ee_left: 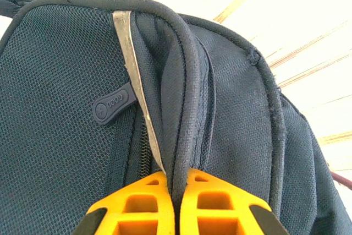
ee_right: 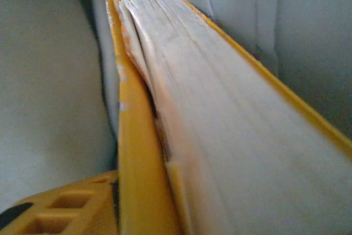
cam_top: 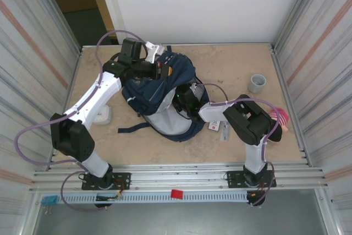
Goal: Pack the student bag
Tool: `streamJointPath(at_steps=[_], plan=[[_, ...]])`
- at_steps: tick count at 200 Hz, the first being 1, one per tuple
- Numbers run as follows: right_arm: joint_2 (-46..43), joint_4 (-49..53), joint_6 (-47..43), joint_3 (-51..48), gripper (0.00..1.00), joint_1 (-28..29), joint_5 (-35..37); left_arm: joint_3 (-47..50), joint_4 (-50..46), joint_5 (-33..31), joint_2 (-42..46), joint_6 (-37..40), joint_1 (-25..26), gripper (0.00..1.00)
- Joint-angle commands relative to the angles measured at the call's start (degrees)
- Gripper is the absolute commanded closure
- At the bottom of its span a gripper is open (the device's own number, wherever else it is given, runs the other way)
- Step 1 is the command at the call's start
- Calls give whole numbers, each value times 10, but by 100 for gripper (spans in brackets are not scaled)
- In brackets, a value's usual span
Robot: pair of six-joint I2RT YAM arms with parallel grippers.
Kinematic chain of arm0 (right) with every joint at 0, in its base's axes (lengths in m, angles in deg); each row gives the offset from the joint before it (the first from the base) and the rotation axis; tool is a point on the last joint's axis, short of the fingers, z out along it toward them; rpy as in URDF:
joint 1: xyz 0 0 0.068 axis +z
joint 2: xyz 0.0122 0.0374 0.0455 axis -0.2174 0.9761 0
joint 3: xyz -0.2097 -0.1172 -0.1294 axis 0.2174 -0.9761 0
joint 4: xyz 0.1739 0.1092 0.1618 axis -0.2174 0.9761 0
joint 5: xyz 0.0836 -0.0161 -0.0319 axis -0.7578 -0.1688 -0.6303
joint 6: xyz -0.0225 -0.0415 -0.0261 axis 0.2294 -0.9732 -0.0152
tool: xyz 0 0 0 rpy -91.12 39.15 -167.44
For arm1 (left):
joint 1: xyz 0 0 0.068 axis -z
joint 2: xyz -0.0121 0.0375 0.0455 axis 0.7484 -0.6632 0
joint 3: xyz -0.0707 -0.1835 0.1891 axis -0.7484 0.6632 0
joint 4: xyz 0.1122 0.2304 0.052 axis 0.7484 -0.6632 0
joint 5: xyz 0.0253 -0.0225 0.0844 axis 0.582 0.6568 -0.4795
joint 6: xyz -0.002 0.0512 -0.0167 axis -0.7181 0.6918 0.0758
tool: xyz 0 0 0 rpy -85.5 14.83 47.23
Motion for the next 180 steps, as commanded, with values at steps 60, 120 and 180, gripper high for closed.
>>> streamJointPath(at_steps=[60,120,180], plan=[[-137,110,-37,-75,33,-16,-16,0,55,-13,17,18,-17,100],[-308,163,-164,-158,29,-17,-47,51,62,-32,31,66,-14,100],[-504,300,-375,-203,29,3,-10,141,74,-57,20,155,41,100]])
